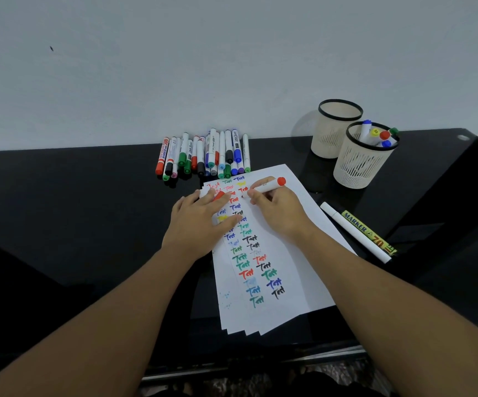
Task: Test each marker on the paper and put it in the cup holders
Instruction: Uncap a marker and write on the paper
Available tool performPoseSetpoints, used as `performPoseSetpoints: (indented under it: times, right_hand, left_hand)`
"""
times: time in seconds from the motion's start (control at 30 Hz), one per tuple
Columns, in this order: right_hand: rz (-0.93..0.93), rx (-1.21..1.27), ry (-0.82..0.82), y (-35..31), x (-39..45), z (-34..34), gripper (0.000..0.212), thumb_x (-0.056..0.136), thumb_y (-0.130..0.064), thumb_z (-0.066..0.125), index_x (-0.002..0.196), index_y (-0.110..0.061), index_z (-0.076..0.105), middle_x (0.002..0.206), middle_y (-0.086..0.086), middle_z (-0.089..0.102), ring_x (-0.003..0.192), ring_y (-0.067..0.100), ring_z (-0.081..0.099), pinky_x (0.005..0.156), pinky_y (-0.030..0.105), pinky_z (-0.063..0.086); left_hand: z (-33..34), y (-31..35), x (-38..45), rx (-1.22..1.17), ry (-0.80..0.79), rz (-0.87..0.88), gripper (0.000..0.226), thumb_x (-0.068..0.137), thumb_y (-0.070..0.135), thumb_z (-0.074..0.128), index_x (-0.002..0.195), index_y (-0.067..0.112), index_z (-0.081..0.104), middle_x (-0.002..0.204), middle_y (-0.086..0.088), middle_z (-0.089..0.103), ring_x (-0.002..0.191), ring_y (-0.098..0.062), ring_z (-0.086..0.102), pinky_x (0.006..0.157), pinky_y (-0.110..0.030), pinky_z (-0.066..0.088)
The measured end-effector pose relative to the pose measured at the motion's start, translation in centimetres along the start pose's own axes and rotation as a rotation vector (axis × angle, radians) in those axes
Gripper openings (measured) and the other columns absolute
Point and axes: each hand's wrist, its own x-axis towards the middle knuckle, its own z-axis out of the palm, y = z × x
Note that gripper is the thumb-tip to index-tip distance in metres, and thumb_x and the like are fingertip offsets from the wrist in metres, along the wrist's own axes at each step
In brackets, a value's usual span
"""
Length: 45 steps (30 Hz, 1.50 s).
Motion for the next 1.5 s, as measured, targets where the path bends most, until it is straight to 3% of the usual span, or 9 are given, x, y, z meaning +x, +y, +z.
performPoseSetpoints:
  times: [0.3, 0.53, 0.77, 1.0, 1.2, 1.4, 1.5]
  right_hand:
    - [0.052, -0.013, 0.026, -0.31, -0.17, -0.10, 0.028, 0.104, -0.042, 0.056, 0.109, -0.019, 0.071, 0.106, -0.003, 0.071, 0.097, 0.016, 0.066, 0.095, 0.044, 0.056]
    - [0.075, 0.019, 0.056, -0.38, -0.48, -0.43, 0.031, 0.106, -0.040, 0.053, 0.101, -0.016, 0.071, 0.097, -0.006, 0.070, 0.092, 0.012, 0.066, 0.090, 0.034, 0.054]
    - [0.059, 0.012, 0.052, -0.47, -0.52, -0.32, 0.027, 0.106, -0.037, 0.053, 0.114, -0.017, 0.069, 0.106, -0.003, 0.070, 0.097, 0.013, 0.065, 0.089, 0.029, 0.051]
    - [0.095, -0.007, 0.071, -0.06, -0.22, -0.35, 0.030, 0.106, -0.041, 0.053, 0.106, -0.015, 0.069, 0.098, -0.001, 0.070, 0.092, 0.014, 0.066, 0.080, 0.025, 0.051]
    - [0.088, -0.016, 0.064, -0.10, -0.18, -0.22, 0.032, 0.106, -0.041, 0.053, 0.115, -0.015, 0.069, 0.106, 0.000, 0.070, 0.095, 0.015, 0.065, 0.088, 0.031, 0.052]
    - [0.127, -0.037, 0.067, -0.08, -0.20, -0.31, 0.035, 0.105, -0.044, 0.053, 0.106, -0.012, 0.069, 0.097, 0.004, 0.070, 0.087, 0.017, 0.067, 0.078, 0.027, 0.053]
    - [0.079, -0.003, 0.084, -0.08, -0.19, -0.26, 0.031, 0.106, -0.039, 0.053, 0.106, -0.013, 0.069, 0.104, 0.001, 0.070, 0.094, 0.015, 0.065, 0.086, 0.032, 0.053]
  left_hand:
    - [-0.13, 0.07, -0.04, -0.005, -0.002, -0.001, 0.073, 0.090, 0.081, 0.032, 0.155, 0.047, 0.027, 0.165, 0.007, 0.024, 0.154, -0.019, 0.013, 0.124, -0.046, 0.008]
    - [-0.32, 0.20, -0.18, -0.008, -0.005, -0.003, 0.074, 0.090, 0.081, 0.032, 0.155, 0.047, 0.027, 0.165, 0.007, 0.025, 0.153, -0.019, 0.014, 0.124, -0.045, 0.008]
    - [-0.24, 0.20, -0.09, -0.001, -0.015, -0.008, 0.075, 0.089, 0.082, 0.031, 0.155, 0.048, 0.025, 0.166, 0.008, 0.024, 0.154, -0.019, 0.013, 0.124, -0.045, 0.008]
    - [-0.46, 0.32, -0.14, -0.017, -0.015, -0.013, 0.076, 0.089, 0.082, 0.033, 0.155, 0.046, 0.027, 0.165, 0.008, 0.024, 0.154, -0.018, 0.013, 0.125, -0.045, 0.008]
    - [-0.45, 0.35, -0.15, -0.019, -0.015, -0.013, 0.076, 0.089, 0.082, 0.033, 0.155, 0.046, 0.027, 0.166, 0.008, 0.023, 0.154, -0.018, 0.013, 0.124, -0.045, 0.007]
    - [-0.53, 0.31, -0.16, -0.019, -0.021, -0.016, 0.076, 0.089, 0.081, 0.033, 0.155, 0.046, 0.026, 0.166, 0.009, 0.023, 0.154, -0.018, 0.012, 0.124, -0.045, 0.006]
    - [-0.57, 0.36, -0.23, -0.019, -0.017, -0.013, 0.076, 0.089, 0.081, 0.035, 0.155, 0.045, 0.027, 0.165, 0.008, 0.024, 0.154, -0.019, 0.013, 0.124, -0.045, 0.007]
